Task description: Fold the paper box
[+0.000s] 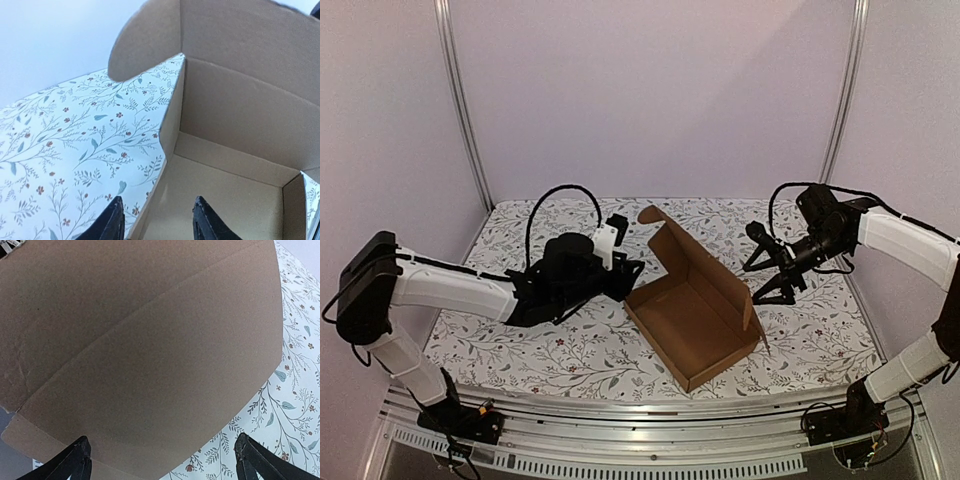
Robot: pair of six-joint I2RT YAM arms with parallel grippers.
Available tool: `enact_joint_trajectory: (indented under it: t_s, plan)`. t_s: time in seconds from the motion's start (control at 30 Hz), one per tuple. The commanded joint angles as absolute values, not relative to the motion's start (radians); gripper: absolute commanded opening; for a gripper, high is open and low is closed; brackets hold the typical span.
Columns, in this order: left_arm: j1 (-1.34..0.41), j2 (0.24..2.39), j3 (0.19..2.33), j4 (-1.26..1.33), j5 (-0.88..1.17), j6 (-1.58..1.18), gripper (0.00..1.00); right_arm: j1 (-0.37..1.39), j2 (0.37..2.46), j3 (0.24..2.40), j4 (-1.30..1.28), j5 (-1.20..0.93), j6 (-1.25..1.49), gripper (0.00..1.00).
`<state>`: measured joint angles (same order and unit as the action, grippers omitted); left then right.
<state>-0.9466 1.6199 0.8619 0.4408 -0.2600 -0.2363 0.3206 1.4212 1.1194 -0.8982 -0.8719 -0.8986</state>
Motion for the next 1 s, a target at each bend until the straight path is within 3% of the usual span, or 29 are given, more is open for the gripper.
enact_joint_trajectory:
  t_s: [0.0, 0.17, 0.23, 0.3, 0.5, 0.7, 0.97]
  plan:
    - [-1.106, 1.520, 0.758, 0.490, -0.390, -0.268, 0.48, 0.322, 1.422, 1.136, -0.926, -0.886, -0.891, 0.99]
    - [-1.403, 1.664, 0.920, 0.619, -0.590, -0.168, 0.52, 0.309, 1.435, 1.145, -0.901, -0.888, -0.843, 0.99]
    - [-1.492, 1.772, 1.052, 0.640, -0.724, -0.119, 0.61, 0.300, 1.436, 1.144, -0.869, -0.884, -0.803, 0.99]
    - [-1.546, 1.879, 1.179, 0.648, -0.809, -0.099, 0.72, 0.294, 1.428, 1.134, -0.829, -0.872, -0.738, 0.99]
    - [-1.599, 2.061, 1.455, 0.466, -0.848, -0.146, 0.78, 0.291, 1.372, 1.094, -0.703, -0.820, -0.603, 0.99]
    - [-1.581, 2.018, 1.431, 0.454, -0.976, -0.205, 0.71, 0.290, 1.342, 1.072, -0.691, -0.805, -0.566, 0.99]
    - [-1.483, 1.910, 1.372, 0.460, -0.877, -0.215, 0.65, 0.287, 1.332, 1.061, -0.698, -0.802, -0.537, 0.99]
